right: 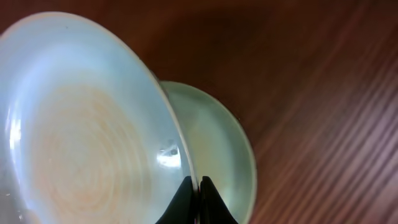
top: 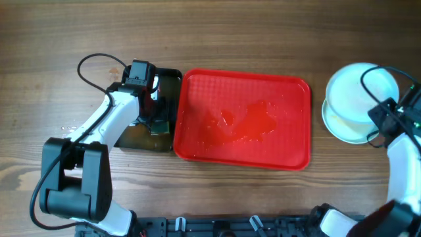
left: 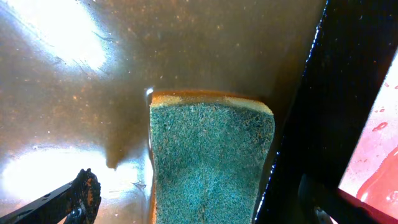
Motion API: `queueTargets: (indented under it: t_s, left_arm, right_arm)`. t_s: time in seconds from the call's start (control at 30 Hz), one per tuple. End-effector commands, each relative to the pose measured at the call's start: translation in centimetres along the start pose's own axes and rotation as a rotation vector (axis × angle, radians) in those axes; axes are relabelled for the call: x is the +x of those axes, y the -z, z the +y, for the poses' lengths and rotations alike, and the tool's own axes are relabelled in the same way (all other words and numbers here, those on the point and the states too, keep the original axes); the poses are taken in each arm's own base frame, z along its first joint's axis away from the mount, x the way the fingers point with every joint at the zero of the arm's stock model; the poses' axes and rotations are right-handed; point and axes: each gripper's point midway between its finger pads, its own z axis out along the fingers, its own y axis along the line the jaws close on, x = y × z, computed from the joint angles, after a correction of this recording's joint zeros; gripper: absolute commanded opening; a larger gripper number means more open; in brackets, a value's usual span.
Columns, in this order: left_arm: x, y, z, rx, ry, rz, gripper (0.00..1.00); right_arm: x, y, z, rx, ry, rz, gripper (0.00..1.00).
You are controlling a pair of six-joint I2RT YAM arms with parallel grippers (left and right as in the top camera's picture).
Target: Clean dirty plates on tray and stack at the side
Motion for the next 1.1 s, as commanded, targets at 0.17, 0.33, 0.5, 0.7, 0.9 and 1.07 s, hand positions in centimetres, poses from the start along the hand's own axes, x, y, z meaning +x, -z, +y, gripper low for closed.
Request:
queueTargets:
  t_s: [0.17, 0.33, 0.5, 0.7, 0.9, 1.07]
  left_arm:
    - [-0.7, 1.0, -0.7, 0.033, -0.006, -0.030, 1.00]
    - [-0.7, 1.0, -0.7, 0.033, -0.006, -0.030, 1.00]
    - [-1.5, 2.0, -1.0, 0.044, -0.010, -0.074, 1.00]
    - [-5.5, 6.4, -2.4, 0.083, 0.011, -0.206, 1.00]
    - [-4.5, 9.0, -2.1, 0.069, 0.075, -0.147, 1.00]
    - [-1.4, 11.3, -1.3, 0.041, 0.126, -0.090, 1.00]
  right_arm:
    - [2.0, -3.1, -1.6, 0.048, -0.051, 0.118, 0.41]
    - [3.3, -2.5, 2.8, -0.221, 0.063, 0.195, 0.87]
    - [4.0, -0.5, 7.6, -0.383, 0.201, 0.195, 0.99]
    - [7.0, 5.9, 17.9, -0.497, 0.701, 0.088, 1.00]
    - [11.9, 8.6, 18.0, -0.481, 0.842, 0.236, 0.99]
    - [14.6, 11.9, 15.5, -0.518, 0.783, 0.390, 0.99]
